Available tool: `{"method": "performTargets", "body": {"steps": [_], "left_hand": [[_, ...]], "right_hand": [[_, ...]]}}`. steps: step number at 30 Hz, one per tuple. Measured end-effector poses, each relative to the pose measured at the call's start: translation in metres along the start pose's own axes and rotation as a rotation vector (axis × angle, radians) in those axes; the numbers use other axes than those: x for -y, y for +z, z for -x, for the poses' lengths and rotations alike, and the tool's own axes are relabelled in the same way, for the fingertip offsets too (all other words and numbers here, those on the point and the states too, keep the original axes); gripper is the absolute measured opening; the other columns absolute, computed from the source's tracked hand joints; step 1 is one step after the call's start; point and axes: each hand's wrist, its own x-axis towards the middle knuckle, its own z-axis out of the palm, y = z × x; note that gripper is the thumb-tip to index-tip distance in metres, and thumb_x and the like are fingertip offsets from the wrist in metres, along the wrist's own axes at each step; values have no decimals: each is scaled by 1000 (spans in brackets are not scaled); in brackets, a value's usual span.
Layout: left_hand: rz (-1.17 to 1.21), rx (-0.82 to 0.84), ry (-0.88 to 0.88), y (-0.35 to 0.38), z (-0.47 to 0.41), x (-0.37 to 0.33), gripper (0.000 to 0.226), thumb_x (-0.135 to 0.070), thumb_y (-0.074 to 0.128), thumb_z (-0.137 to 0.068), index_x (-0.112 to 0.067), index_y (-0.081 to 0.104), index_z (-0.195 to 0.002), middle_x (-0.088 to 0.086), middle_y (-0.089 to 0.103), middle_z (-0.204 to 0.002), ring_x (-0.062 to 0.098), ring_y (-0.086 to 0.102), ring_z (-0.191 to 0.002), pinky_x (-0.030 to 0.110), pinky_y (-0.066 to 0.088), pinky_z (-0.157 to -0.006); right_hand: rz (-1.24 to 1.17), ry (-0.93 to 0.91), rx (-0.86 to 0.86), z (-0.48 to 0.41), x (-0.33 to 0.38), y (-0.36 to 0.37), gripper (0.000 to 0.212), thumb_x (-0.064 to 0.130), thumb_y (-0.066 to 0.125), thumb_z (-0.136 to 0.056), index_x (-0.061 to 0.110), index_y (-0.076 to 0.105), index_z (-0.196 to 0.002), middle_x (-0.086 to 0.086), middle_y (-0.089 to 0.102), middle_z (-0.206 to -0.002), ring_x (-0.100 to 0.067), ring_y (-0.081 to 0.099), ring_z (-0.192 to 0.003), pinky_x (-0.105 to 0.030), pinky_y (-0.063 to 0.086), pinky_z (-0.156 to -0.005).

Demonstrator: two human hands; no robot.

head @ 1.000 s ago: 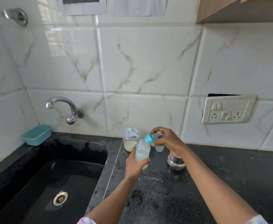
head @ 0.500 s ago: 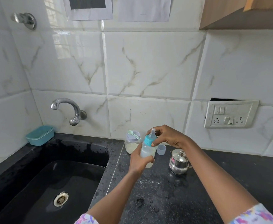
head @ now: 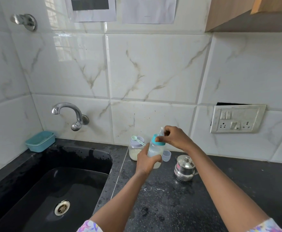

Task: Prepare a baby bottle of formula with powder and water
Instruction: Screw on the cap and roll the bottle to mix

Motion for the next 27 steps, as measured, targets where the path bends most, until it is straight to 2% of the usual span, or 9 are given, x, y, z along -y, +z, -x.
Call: {"method": "performTargets", "body": {"steps": [3, 5, 7, 10, 13, 15, 17, 21, 27], "left_hand": [[59, 24, 11, -4, -5, -8, 35, -15, 60, -48, -27, 59, -81, -3, 58, -74, 14, 50, -69, 27, 42, -61], [42, 41, 28, -5, -7, -11, 34, -15, 60, -48, -26, 57, -81, -3, 57, -74, 13, 49, -68, 26, 41, -60], [-8, 13, 38, -4, -8, -13, 33, -20, 61, -49, -26, 57, -81, -4, 57, -73, 14, 50, -68, 28, 42, -60], [-176, -75, 66, -1, -9, -13, 35, -31, 61, -52, -25, 57, -87, -5, 57, -70, 17, 52, -69, 33, 45, -64], [-168, -94, 40, 3, -7, -15, 34, -31, 59, -54, -24, 56, -87, -4, 58, -72, 15, 53, -71, 29, 44, -60], [-109, -75, 10, 3, -9, -16, 35, -28, 60, -52, -20, 58, -86, -3, 59, -74, 16, 52, -69, 28, 42, -60], [11, 2, -12, 0, -11, -20, 40, -27, 61, -43, -17, 59, -82, 0, 58, -73, 18, 50, -68, 29, 40, -61], [147, 196, -31, -3, -18, -13, 45, -25, 60, -34, -16, 64, -77, 4, 64, -70, 20, 55, -68, 27, 42, -60], [22, 109, -6, 6, -15, -15, 37, -23, 61, -48, -17, 59, -85, 2, 60, -78, 17, 53, -69, 26, 43, -58]], "right_hand": [[-625, 40, 207, 2, -5, 1, 42, 8, 78, -71, 12, 58, -108, -7, 65, -106, -20, 61, -101, -31, 49, -94], [-818, 39, 213, 3, -5, 3, 45, -10, 68, -72, 8, 59, -112, -9, 67, -109, -22, 63, -103, -32, 50, -94], [-767, 63, 61, 1, -3, 6, 37, -10, 71, -71, 10, 64, -101, -7, 71, -98, -22, 64, -93, -32, 52, -89], [-483, 153, -208, -4, 1, 12, 33, 18, 88, -56, 14, 66, -80, 5, 69, -75, -14, 59, -71, -31, 46, -71], [-260, 174, -376, -3, 8, 19, 50, 37, 90, -53, 12, 67, -90, 4, 65, -86, -14, 58, -81, -30, 43, -71], [-241, 147, -350, -2, 12, 18, 64, 39, 88, -55, 15, 61, -108, 1, 65, -94, -14, 59, -91, -28, 44, -78], [-498, 134, -159, -3, 11, 14, 72, 31, 85, -59, 13, 54, -122, -6, 66, -105, -17, 59, -99, -34, 45, -92], [-898, 93, 163, -1, 2, 10, 49, 2, 67, -67, 6, 60, -115, -12, 67, -113, -19, 64, -101, -35, 50, -92], [-669, 85, -163, -7, 4, 16, 18, 3, 79, -67, 6, 70, -83, -9, 68, -81, -24, 63, -80, -32, 52, -74]]}}
